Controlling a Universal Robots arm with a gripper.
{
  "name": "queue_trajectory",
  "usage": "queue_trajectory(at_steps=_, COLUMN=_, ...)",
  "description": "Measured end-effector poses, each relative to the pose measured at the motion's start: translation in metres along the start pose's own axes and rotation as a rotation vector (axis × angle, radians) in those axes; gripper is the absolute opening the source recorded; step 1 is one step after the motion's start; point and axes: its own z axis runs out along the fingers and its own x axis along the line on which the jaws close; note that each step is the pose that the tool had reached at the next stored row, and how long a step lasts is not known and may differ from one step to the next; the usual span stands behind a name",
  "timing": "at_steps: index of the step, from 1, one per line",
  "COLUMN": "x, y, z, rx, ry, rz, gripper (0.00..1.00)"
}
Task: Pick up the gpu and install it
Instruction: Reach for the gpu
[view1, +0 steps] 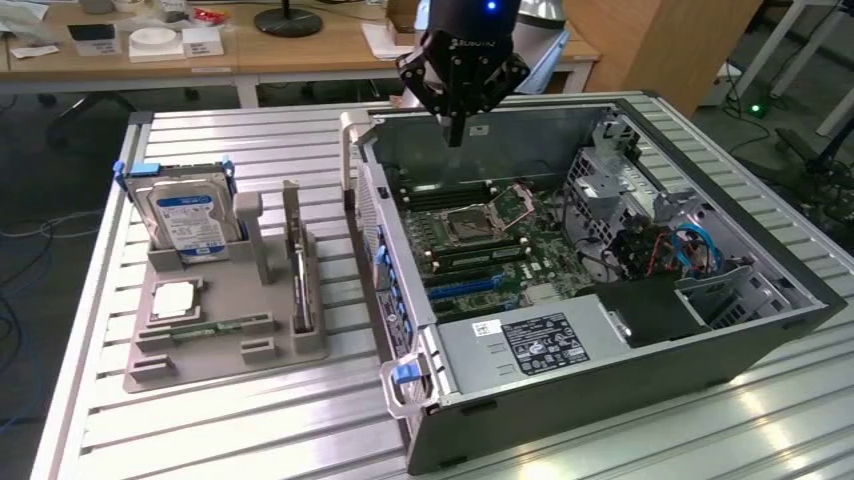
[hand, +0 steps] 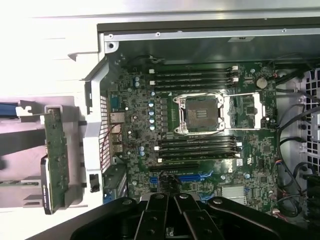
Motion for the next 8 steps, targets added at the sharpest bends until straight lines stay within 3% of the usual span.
queue_trajectory(at_steps=8, x=0.0116, y=-0.001, z=-0.0003, rx=0.0001, ry=0.0, rz=0.0, gripper=0.11)
